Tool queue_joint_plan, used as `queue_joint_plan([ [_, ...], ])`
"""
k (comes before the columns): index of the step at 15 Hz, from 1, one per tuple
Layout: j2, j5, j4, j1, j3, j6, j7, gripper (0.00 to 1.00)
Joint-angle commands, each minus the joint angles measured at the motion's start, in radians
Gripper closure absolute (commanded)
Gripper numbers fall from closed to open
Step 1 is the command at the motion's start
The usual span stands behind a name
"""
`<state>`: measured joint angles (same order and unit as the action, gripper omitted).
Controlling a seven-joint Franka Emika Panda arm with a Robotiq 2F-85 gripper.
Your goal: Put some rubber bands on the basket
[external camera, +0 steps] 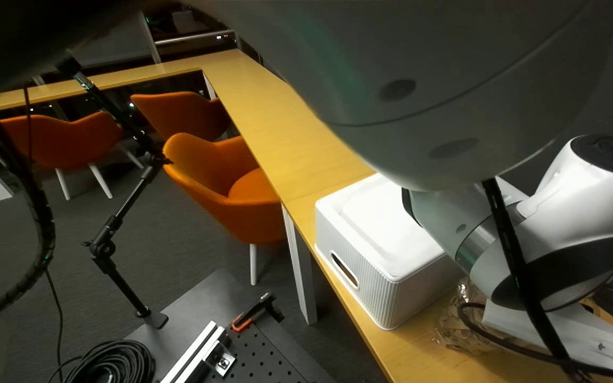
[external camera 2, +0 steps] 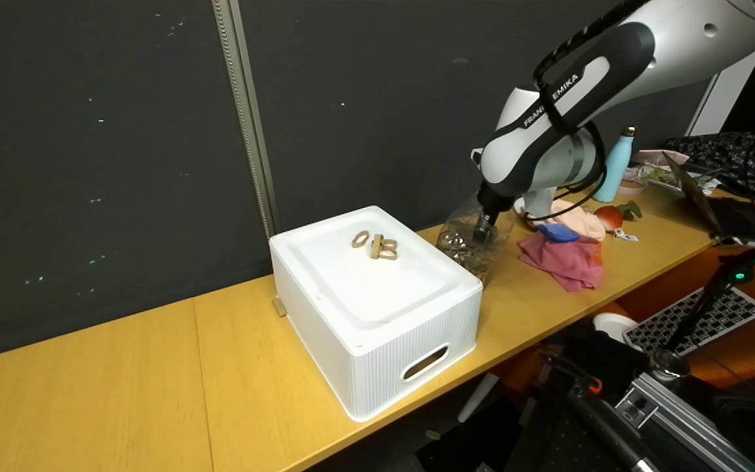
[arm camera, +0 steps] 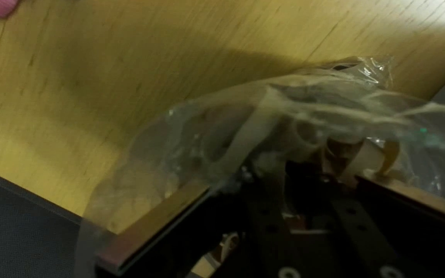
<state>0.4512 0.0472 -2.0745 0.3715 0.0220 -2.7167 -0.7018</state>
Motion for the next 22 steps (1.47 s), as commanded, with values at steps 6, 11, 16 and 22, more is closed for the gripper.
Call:
queue_joint_plan([
  [6,-0.127,-0.021,-0.004,-0.023,0.03,0.099,0.068,0.98],
  [11,-0.228,-0.057,0.094,-0.068,0.077,0.333,0.191,0.98],
  [16,-0.258,-0.083,0.256,-0.125,0.074,0.52,0.261,0.98],
  [22,-0.202,-0.082,0.408,-0.238,0.023,0.638,0.307,0.98],
])
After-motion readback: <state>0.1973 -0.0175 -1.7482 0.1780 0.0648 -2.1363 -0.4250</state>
